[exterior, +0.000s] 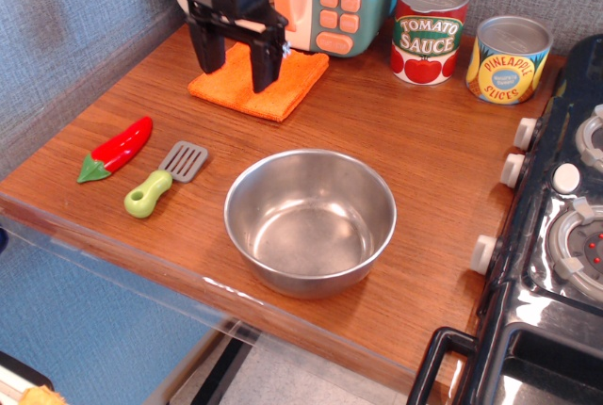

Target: Put the napkin right in front of the cans.

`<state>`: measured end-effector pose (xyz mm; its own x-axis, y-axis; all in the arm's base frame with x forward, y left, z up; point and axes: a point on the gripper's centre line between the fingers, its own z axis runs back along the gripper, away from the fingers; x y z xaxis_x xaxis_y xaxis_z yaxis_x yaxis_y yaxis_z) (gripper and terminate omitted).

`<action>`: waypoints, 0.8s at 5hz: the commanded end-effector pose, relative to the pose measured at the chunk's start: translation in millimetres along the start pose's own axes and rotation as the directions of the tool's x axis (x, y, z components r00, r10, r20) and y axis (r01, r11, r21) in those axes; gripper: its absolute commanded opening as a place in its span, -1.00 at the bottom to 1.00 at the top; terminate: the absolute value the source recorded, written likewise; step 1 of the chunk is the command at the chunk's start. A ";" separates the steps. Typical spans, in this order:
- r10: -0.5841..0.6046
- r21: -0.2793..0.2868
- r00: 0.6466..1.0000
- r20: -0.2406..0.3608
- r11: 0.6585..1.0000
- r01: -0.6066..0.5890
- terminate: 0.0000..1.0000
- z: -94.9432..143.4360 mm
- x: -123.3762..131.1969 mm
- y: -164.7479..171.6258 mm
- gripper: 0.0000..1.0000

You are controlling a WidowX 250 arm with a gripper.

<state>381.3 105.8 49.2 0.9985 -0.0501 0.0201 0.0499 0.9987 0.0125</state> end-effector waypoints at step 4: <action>0.129 0.096 0.991 0.020 0.987 -0.130 -1.00 -18.5 35.3 21.7 1.00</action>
<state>417.4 115.3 16.6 0.9974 0.0724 0.0066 -0.0727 0.9930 0.0934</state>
